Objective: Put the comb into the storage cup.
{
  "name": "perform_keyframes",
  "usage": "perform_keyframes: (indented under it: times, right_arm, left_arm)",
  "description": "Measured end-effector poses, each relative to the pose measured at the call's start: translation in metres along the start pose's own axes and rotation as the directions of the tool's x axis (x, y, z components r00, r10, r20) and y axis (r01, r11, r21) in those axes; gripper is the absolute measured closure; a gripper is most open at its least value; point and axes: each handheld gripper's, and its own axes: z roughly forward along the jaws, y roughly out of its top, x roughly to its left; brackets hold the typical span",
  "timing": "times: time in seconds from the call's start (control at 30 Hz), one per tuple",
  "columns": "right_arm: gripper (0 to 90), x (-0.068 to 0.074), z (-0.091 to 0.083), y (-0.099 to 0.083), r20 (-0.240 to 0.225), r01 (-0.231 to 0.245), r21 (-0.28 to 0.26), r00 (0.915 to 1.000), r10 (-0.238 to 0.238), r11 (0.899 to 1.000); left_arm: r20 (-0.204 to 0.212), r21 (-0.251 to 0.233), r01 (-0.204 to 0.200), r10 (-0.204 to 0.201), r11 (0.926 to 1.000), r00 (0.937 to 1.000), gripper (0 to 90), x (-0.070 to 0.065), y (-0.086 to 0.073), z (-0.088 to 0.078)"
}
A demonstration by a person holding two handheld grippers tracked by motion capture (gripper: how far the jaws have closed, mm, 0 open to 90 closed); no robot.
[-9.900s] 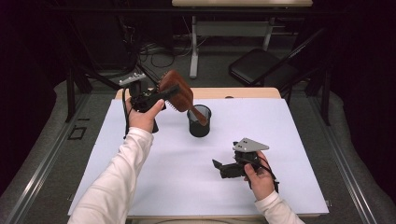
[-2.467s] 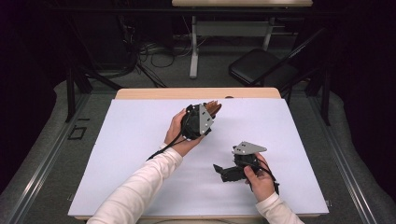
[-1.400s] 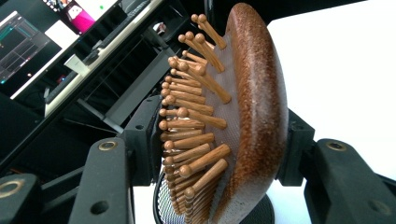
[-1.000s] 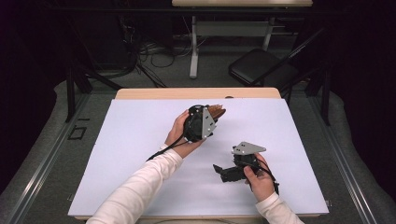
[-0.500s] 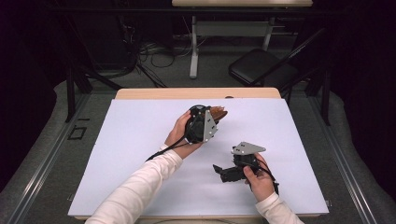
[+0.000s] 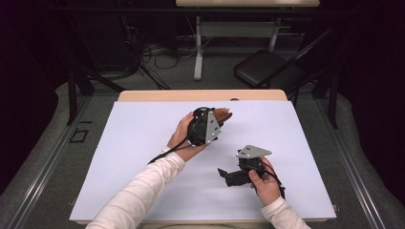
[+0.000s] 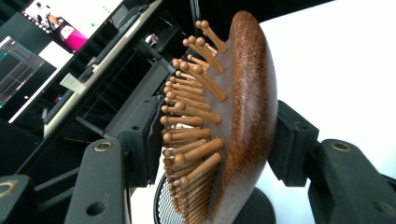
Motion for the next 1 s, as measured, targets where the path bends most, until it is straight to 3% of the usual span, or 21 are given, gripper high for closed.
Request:
perform_keyframes:
  times: [0.3, 0.67, 1.0]
  right_arm:
    - [0.0, 0.0001, 0.0002, -0.0002, 0.002, -0.001, 0.003, 1.0, 0.001, 1.0]
    - [0.0, -0.0001, 0.0002, -0.0003, 0.001, -0.001, 0.002, 1.0, 0.001, 1.0]
    - [0.0, -0.0002, 0.0007, -0.0004, 0.004, -0.003, 0.005, 1.0, 0.002, 1.0]
  left_arm:
    - [-0.008, 0.015, 0.016, -0.016, 0.9998, 0.9998, 43.7, 0.0029, -0.0005, -0.0005]
    - [-0.025, -0.006, 0.041, -0.041, 0.9991, 0.9988, 38.6, 0.0069, 0.0004, -0.0039]
    - [-0.006, -0.007, 0.053, -0.053, 0.9986, 0.9986, 38.0, 0.0066, 0.0015, -0.0062]
